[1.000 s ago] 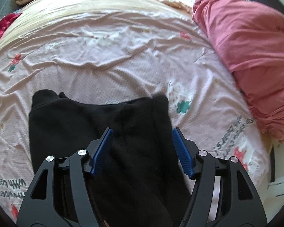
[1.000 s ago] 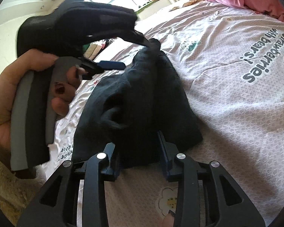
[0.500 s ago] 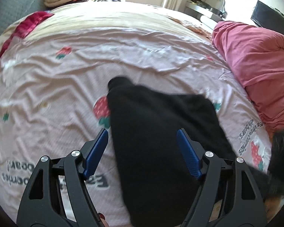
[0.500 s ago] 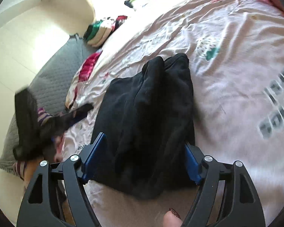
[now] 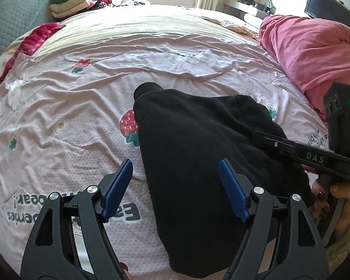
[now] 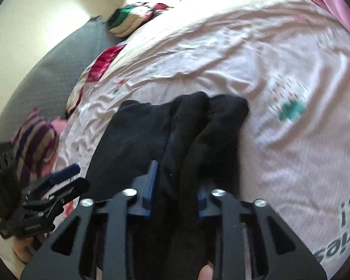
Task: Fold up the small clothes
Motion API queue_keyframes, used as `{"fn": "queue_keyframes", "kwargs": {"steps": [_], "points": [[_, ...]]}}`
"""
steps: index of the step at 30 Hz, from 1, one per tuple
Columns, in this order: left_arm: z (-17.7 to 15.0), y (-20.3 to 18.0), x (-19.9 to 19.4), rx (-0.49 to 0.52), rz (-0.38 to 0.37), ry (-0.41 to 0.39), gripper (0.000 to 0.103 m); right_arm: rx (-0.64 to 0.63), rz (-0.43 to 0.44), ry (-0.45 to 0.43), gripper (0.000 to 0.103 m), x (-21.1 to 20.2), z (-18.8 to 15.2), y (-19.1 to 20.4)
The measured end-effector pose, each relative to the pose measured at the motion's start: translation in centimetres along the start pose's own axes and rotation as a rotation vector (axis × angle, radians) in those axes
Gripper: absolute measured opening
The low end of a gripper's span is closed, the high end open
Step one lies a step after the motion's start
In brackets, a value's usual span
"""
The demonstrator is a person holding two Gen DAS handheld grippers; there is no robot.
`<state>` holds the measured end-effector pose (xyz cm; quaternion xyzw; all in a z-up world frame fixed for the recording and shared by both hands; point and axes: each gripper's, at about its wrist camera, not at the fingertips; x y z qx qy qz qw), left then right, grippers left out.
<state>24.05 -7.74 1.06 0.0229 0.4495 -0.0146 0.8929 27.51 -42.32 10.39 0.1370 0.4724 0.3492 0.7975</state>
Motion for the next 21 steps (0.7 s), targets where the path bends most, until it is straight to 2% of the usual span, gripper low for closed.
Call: {"fn": "queue_keyframes", "kwargs": {"steps": [5,7,10,14,18,20,21], "points": [[-0.3,0.4,-0.4,-0.012,-0.012,-0.006,0.070,-0.147,0.093,-0.083,0.021,-0.8,1.1,3.6],[-0.4,0.5,-0.4,-0.021,-0.018,-0.005,0.070,-0.178,0.097,-0.100,0.021,-0.8,1.3,3.8],[-0.8,0.4,0.4,-0.028,-0.035,0.027,0.070,-0.076,0.028,-0.027,0.021,0.7,1.1,0.5],[-1.6,0.0,1.2,-0.032,-0.056,0.059,0.070,0.071,0.061,0.013,0.021,1.0,0.5,-2.7],[-2.0,0.2,1.3,-0.057,-0.058,0.066,0.070,0.051,0.028,0.017,0.026,0.7,0.2,-2.3],[-2.1,0.2,1.2,-0.057,-0.054,0.068,0.070,0.038,0.026,0.024,0.031,0.3,0.0,-1.9],[-2.1,0.1,1.1,-0.055,-0.050,0.066,0.070,0.038,0.027,0.028,0.038,0.1,-0.1,-1.8]]}}
Point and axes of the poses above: each gripper's, at about its wrist camera, not at the fingertips, and x roughly the way its jaws point, y to its left, z to its top, and after that the axes turned 10 degrees about z, right-handed
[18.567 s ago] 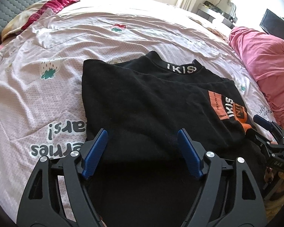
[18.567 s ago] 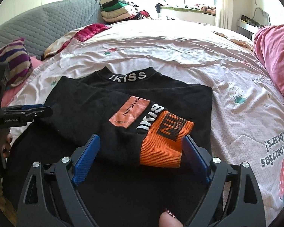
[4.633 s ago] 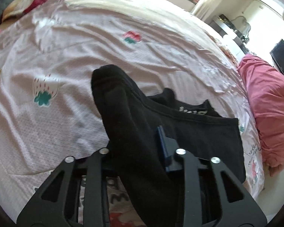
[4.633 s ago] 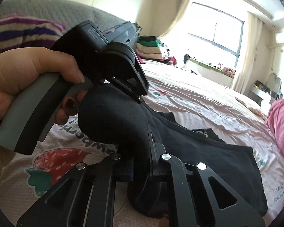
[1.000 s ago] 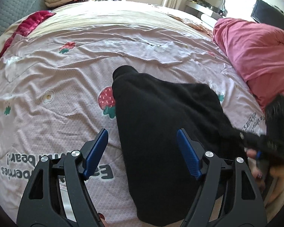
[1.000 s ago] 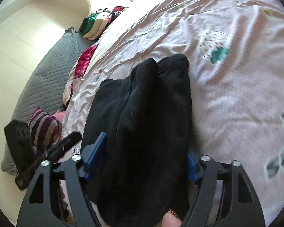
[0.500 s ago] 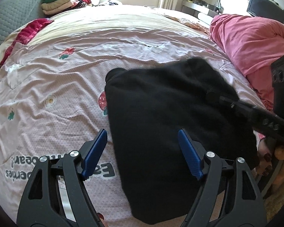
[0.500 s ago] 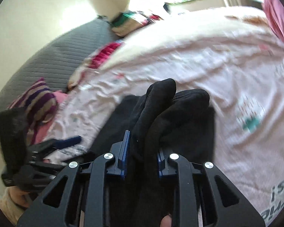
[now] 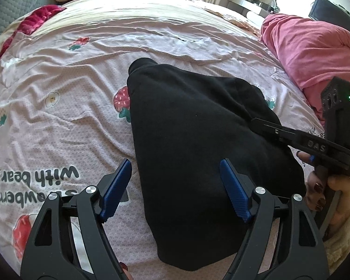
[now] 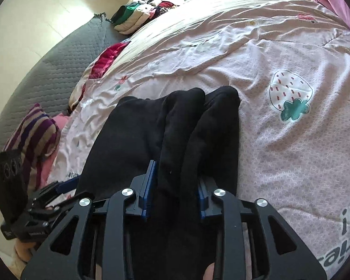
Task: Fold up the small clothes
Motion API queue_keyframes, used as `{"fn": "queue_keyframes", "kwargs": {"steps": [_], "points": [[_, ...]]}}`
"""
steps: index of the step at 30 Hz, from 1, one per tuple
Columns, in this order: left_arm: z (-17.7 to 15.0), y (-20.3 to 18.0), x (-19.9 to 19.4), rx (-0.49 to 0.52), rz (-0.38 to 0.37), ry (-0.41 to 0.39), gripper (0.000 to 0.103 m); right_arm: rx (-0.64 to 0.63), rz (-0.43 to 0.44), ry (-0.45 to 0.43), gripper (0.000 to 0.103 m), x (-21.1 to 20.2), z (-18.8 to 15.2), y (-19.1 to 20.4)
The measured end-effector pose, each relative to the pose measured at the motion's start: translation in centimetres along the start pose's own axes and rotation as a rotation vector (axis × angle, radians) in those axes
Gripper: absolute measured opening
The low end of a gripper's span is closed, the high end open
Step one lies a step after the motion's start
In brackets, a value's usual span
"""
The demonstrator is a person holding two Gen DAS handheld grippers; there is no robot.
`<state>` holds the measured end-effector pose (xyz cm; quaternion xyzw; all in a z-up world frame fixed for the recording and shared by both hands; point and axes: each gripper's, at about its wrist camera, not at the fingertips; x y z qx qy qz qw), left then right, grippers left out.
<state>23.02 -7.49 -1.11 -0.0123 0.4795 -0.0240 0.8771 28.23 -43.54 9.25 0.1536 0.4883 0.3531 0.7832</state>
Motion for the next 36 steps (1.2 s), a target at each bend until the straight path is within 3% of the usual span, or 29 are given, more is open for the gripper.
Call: {"fn": "queue_keyframes", "kwargs": {"steps": [4,6,8,10,13,16,18,19,22,24,26,36], "points": [[-0.3,0.0,-0.3,-0.006,-0.001,-0.003,0.070,0.032,0.065,0.029,0.063,-1.4,-1.3,0.2],[-0.5,0.0,-0.5,-0.012,-0.005,-0.006,0.070,0.034,0.067,0.060,0.064,-1.5,-2.2,0.3],[-0.7,0.1,-0.7,-0.017,-0.011,-0.007,0.070,0.027,0.042,0.057,0.056,-1.6,-2.8,0.3],[-1.0,0.0,-1.0,-0.022,-0.024,-0.007,0.070,0.033,0.071,0.046,0.019,-1.9,-2.8,0.4],[-1.4,-0.4,-1.6,-0.011,-0.040,-0.008,0.070,-0.003,0.064,0.013,0.015,-3.3,-2.5,1.8],[-2.0,-1.2,-1.7,0.029,-0.040,0.001,0.070,-0.053,-0.021,0.027,0.015,-3.8,-2.7,2.4],[-2.2,-1.5,-1.2,0.048,-0.020,0.007,0.071,-0.045,-0.074,0.072,0.023,-2.5,-3.2,1.5],[-2.3,-1.4,-1.0,0.044,-0.026,0.015,0.073,-0.028,-0.101,0.075,0.035,-2.2,-3.5,0.9],[-2.7,-1.5,-0.5,0.039,-0.031,0.031,0.075,0.043,-0.066,0.040,0.040,-2.8,-3.7,-0.2],[-2.8,-1.5,-0.7,0.041,-0.029,0.026,0.075,0.011,-0.102,0.018,0.041,-3.3,-4.0,0.4],[-2.8,-1.4,-0.7,0.033,-0.031,0.026,0.075,-0.019,-0.154,0.000,0.052,-3.7,-4.2,1.3],[-3.0,-1.3,-1.9,0.029,-0.026,0.002,0.076,-0.058,-0.197,-0.144,0.064,-7.2,-5.8,3.1]]}}
Point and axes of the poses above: each gripper's, at about its wrist camera, not at the fingertips, and x roughly the way its jaws point, y to its left, z to its top, and after that the axes turned 10 degrees about z, right-handed
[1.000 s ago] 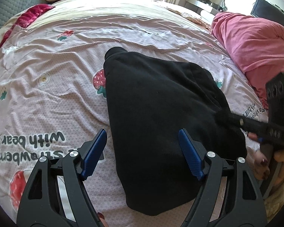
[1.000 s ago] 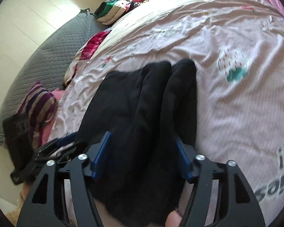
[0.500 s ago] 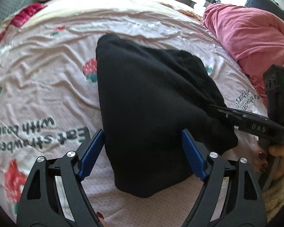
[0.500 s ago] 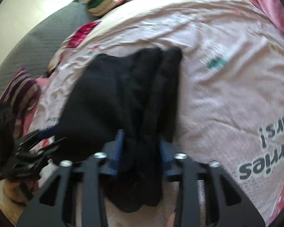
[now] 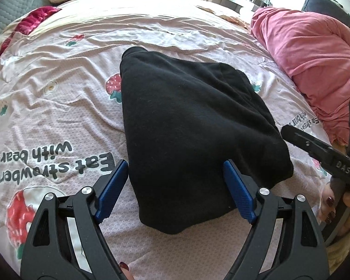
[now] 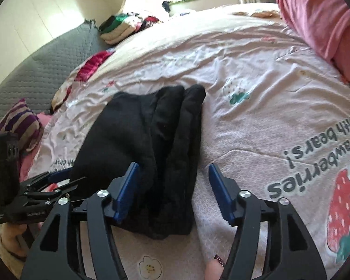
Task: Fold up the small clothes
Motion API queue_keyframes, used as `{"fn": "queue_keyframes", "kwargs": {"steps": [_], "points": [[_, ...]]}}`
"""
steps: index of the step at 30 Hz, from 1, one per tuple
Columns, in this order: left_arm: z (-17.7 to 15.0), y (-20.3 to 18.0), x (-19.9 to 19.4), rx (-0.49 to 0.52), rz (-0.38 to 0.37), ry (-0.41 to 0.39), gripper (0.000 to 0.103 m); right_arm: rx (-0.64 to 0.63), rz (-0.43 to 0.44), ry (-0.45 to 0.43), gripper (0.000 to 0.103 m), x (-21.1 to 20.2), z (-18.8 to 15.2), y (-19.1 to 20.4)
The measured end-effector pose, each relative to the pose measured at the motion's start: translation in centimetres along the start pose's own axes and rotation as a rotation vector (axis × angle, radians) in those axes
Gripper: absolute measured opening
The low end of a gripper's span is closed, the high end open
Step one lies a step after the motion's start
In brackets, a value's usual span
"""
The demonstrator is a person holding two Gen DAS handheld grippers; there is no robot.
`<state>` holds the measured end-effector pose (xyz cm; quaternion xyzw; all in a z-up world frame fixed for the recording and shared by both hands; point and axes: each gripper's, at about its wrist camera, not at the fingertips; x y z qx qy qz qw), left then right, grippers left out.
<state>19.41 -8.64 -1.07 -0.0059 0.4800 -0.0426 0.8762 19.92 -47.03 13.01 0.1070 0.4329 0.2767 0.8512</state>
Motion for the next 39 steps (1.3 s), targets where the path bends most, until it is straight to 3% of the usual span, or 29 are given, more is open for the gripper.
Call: {"fn": "queue_keyframes", "kwargs": {"steps": [1,3,8,9,10,14,16,21,39], "points": [[0.0,0.0,-0.3,0.000,-0.001,-0.007,0.076,-0.005,-0.010,-0.018,0.074,-0.5,0.0,0.2],[-0.2,-0.1,-1.0,0.001,0.001,-0.023,0.076,-0.018,-0.022,-0.055,0.082,-1.5,-0.3,0.6],[-0.4,-0.2,-2.8,-0.004,0.002,-0.069,0.076,-0.057,-0.026,-0.123,0.083,-3.7,-1.7,1.9],[-0.5,-0.1,-3.4,-0.007,-0.001,-0.081,0.078,-0.072,-0.033,-0.137,0.095,-4.2,-2.1,2.2],[-0.6,-0.1,-3.7,-0.009,-0.001,-0.089,0.082,-0.086,-0.043,-0.160,0.098,-4.9,-2.5,2.4],[-1.1,0.0,-5.4,-0.019,-0.014,-0.124,0.084,-0.132,-0.047,-0.241,0.098,-7.1,-3.5,3.7],[-1.4,0.1,-6.2,-0.022,-0.013,-0.140,0.094,-0.142,-0.046,-0.282,0.098,-8.2,-3.9,4.1],[-2.3,-0.1,-8.6,-0.010,-0.022,-0.197,0.094,-0.166,-0.064,-0.352,0.098,-10.5,-4.9,5.5],[-7.7,1.5,-11.9,-0.004,0.001,-0.283,0.094,-0.314,-0.204,-0.357,0.098,-10.6,-11.5,10.3]]}}
Point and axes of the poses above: each gripper's, at about its wrist camera, not at the fingertips, and x roughly the way its jaws point, y to its left, z to its top, and after that the axes turned 10 degrees about z, right-handed
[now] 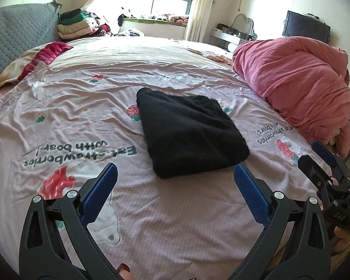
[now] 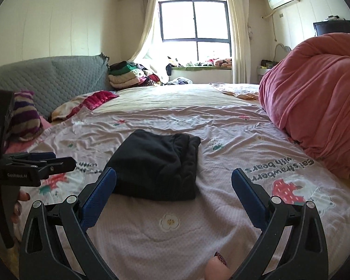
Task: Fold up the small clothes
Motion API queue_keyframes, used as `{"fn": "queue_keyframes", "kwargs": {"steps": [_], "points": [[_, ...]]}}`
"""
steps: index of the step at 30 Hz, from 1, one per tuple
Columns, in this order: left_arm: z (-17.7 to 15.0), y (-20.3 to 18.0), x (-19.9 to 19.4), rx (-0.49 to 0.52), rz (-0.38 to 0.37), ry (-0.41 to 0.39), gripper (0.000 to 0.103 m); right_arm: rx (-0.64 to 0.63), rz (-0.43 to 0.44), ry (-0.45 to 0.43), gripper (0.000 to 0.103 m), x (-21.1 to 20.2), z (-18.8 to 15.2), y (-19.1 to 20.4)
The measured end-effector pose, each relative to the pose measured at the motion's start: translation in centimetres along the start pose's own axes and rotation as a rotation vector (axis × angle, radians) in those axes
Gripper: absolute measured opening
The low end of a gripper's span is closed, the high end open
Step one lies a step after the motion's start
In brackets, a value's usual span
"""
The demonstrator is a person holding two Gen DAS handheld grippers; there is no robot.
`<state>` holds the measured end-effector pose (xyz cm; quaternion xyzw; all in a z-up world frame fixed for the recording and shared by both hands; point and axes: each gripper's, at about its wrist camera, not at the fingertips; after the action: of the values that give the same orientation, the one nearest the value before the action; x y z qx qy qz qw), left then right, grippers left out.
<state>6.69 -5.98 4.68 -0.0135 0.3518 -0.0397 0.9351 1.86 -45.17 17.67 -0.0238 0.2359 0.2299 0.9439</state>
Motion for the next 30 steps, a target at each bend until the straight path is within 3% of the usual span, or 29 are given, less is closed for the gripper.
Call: {"fn": "queue_keyframes", "kwargs": {"steps": [18,30], "points": [[-6.3,1.9,2.1,-0.044,0.006,0.051,0.094,0.060,-0.072,0.094,0.098,1.3,-6.3,-0.1],[-7.2,1.9,2.9,-0.044,0.031,0.074,0.094,0.038,-0.064,0.112,0.098,2.8,-8.7,0.7]]}}
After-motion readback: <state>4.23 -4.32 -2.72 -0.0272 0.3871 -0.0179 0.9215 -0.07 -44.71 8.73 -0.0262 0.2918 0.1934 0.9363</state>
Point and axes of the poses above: each gripper's, at about its wrist camera, not at the fingertips, and x roughly the way its jaws point, y to its left, z to its top, and after that the axes turned 10 degrees about z, right-handed
